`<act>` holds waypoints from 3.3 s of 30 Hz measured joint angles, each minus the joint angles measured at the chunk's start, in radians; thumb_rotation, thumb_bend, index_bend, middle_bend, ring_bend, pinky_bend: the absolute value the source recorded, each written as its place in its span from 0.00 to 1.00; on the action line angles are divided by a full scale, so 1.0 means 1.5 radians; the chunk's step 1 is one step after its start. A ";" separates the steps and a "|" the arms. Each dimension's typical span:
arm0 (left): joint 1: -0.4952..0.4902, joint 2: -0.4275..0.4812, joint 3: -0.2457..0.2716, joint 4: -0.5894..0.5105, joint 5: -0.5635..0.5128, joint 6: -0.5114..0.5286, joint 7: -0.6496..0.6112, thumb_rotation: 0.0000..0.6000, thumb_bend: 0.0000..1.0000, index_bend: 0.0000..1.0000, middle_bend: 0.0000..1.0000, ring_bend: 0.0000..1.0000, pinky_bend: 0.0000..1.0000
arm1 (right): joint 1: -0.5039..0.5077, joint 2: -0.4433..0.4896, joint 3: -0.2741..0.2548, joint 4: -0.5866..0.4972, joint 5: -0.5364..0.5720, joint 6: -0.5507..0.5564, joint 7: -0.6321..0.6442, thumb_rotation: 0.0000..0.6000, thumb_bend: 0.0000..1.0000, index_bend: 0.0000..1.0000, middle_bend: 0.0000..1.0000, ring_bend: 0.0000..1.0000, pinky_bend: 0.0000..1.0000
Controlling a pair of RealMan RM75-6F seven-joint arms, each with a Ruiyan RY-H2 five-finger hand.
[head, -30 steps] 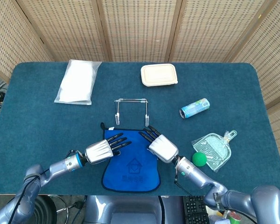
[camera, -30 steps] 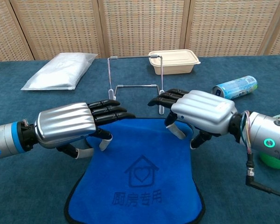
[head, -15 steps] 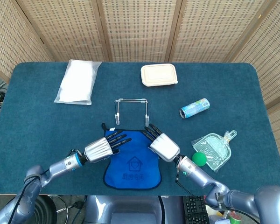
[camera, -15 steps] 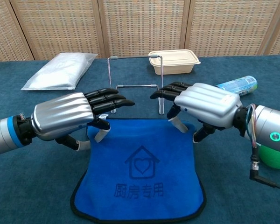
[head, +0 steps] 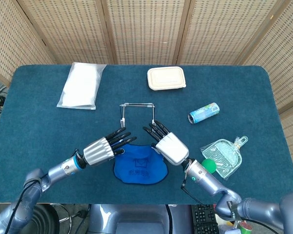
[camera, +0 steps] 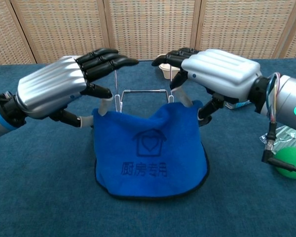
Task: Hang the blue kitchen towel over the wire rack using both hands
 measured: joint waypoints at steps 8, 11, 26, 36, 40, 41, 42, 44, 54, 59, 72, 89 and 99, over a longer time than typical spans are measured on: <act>-0.010 0.021 -0.045 -0.066 -0.034 0.008 0.038 1.00 0.43 0.81 0.00 0.00 0.00 | -0.004 0.014 0.042 -0.047 0.053 0.005 -0.051 1.00 0.47 0.72 0.09 0.00 0.00; -0.013 0.029 -0.057 -0.091 -0.044 0.000 0.051 1.00 0.43 0.81 0.00 0.00 0.00 | -0.006 0.015 0.054 -0.055 0.071 0.008 -0.055 1.00 0.47 0.72 0.09 0.00 0.00; -0.044 0.114 -0.126 -0.365 -0.094 -0.115 0.228 1.00 0.42 0.81 0.00 0.00 0.00 | -0.007 0.031 0.139 -0.120 0.207 0.011 -0.087 1.00 0.47 0.72 0.09 0.00 0.00; -0.089 0.164 -0.191 -0.467 -0.108 -0.176 0.305 1.00 0.42 0.81 0.00 0.00 0.00 | 0.021 0.041 0.179 -0.143 0.270 -0.003 -0.130 1.00 0.47 0.72 0.09 0.00 0.00; -0.105 0.177 -0.212 -0.486 -0.109 -0.192 0.323 1.00 0.42 0.81 0.00 0.00 0.00 | 0.040 0.045 0.196 -0.147 0.290 -0.007 -0.147 1.00 0.47 0.72 0.09 0.00 0.00; -0.110 0.181 -0.221 -0.491 -0.110 -0.193 0.326 1.00 0.42 0.81 0.00 0.00 0.00 | 0.043 0.046 0.202 -0.147 0.293 -0.008 -0.149 1.00 0.47 0.72 0.09 0.00 0.00; -0.114 0.185 -0.227 -0.496 -0.110 -0.193 0.327 1.00 0.42 0.81 0.00 0.00 0.00 | 0.048 0.048 0.209 -0.149 0.297 -0.009 -0.153 1.00 0.47 0.72 0.09 0.00 0.00; -0.123 0.195 -0.242 -0.508 -0.112 -0.196 0.333 1.00 0.42 0.81 0.00 0.00 0.00 | 0.056 0.052 0.219 -0.152 0.310 -0.011 -0.160 1.00 0.47 0.72 0.09 0.00 0.00; -0.153 0.219 -0.295 -0.533 -0.139 -0.225 0.355 1.00 0.42 0.81 0.00 0.00 0.00 | 0.103 0.071 0.262 -0.150 0.379 -0.016 -0.197 1.00 0.47 0.72 0.09 0.00 0.00; -0.163 0.217 -0.305 -0.517 -0.150 -0.240 0.351 1.00 0.42 0.81 0.00 0.00 0.00 | 0.124 0.071 0.273 -0.128 0.407 -0.019 -0.199 1.00 0.47 0.72 0.09 0.00 0.00; -0.175 0.189 -0.323 -0.435 -0.184 -0.256 0.311 1.00 0.42 0.81 0.00 0.00 0.00 | 0.165 0.059 0.278 -0.039 0.447 -0.040 -0.177 1.00 0.47 0.72 0.09 0.00 0.00; -0.165 0.124 -0.300 -0.261 -0.210 -0.283 0.190 1.00 0.42 0.81 0.00 0.00 0.00 | 0.168 0.013 0.233 0.107 0.454 -0.080 -0.083 1.00 0.47 0.72 0.09 0.00 0.00; -0.142 0.074 -0.269 -0.168 -0.215 -0.300 0.105 1.00 0.42 0.81 0.00 0.00 0.00 | 0.159 -0.032 0.201 0.198 0.440 -0.107 -0.024 1.00 0.47 0.72 0.09 0.00 0.00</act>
